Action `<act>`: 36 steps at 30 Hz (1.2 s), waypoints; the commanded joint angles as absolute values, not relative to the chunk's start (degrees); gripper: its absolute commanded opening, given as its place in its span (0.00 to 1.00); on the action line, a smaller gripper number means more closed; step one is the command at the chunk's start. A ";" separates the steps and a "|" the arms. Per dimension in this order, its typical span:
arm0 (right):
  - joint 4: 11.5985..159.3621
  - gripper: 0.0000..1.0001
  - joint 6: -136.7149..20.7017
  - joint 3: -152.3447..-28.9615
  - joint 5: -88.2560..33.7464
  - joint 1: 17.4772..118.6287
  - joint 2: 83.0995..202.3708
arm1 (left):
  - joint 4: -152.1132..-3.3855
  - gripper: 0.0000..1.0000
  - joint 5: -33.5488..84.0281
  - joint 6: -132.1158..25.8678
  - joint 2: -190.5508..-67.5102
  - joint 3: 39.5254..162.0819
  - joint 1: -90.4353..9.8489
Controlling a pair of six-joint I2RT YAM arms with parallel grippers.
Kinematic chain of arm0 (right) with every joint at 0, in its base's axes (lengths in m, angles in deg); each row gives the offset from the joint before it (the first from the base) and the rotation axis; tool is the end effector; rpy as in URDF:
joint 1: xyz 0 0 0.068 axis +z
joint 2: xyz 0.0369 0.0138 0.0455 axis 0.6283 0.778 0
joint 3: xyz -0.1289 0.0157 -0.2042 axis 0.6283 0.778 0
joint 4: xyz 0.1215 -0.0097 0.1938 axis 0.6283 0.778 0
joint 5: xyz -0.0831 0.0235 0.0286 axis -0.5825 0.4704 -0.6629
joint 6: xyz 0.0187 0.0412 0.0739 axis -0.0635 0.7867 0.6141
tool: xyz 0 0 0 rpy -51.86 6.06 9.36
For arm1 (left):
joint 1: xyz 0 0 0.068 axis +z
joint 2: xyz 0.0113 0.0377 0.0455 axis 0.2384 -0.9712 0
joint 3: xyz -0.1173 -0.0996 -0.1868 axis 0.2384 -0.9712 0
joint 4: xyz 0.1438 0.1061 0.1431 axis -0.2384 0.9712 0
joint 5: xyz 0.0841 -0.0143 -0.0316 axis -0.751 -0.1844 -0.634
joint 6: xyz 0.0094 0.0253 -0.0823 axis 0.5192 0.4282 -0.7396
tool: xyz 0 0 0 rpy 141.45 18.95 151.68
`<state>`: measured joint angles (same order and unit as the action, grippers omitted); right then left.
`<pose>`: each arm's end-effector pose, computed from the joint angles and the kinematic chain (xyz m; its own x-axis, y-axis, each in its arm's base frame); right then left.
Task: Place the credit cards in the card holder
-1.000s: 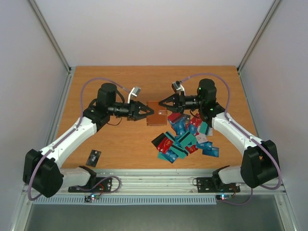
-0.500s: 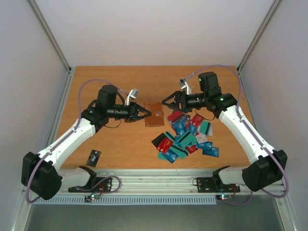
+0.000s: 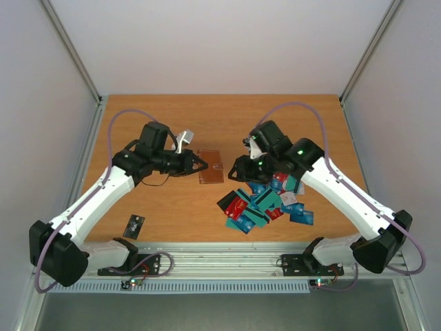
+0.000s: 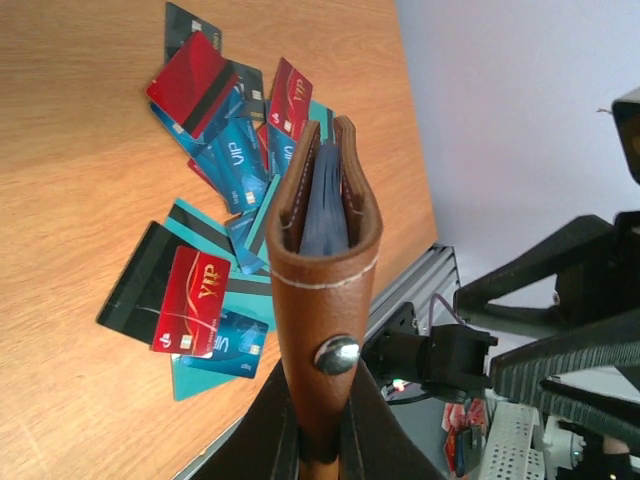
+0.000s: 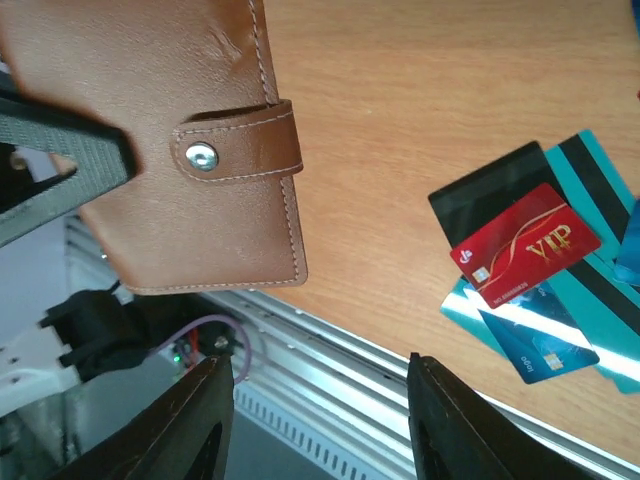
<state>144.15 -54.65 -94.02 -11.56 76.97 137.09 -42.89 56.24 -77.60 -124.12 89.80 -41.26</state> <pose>0.1773 0.1773 0.2916 -0.7713 -0.3977 -0.4969 -0.6152 0.6662 0.4216 0.2069 -0.1623 0.2681 -0.9362 -0.0270 -0.3504 0.2756 0.5622 -0.7798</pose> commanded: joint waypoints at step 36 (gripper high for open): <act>135.62 0.37 -44.02 -105.86 -25.97 92.18 154.94 | -35.44 0.00 55.64 -69.31 -118.23 90.55 -41.66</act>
<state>138.40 -43.28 -106.92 -27.45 91.35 153.97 -32.97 52.11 -70.38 -119.12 89.93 -41.21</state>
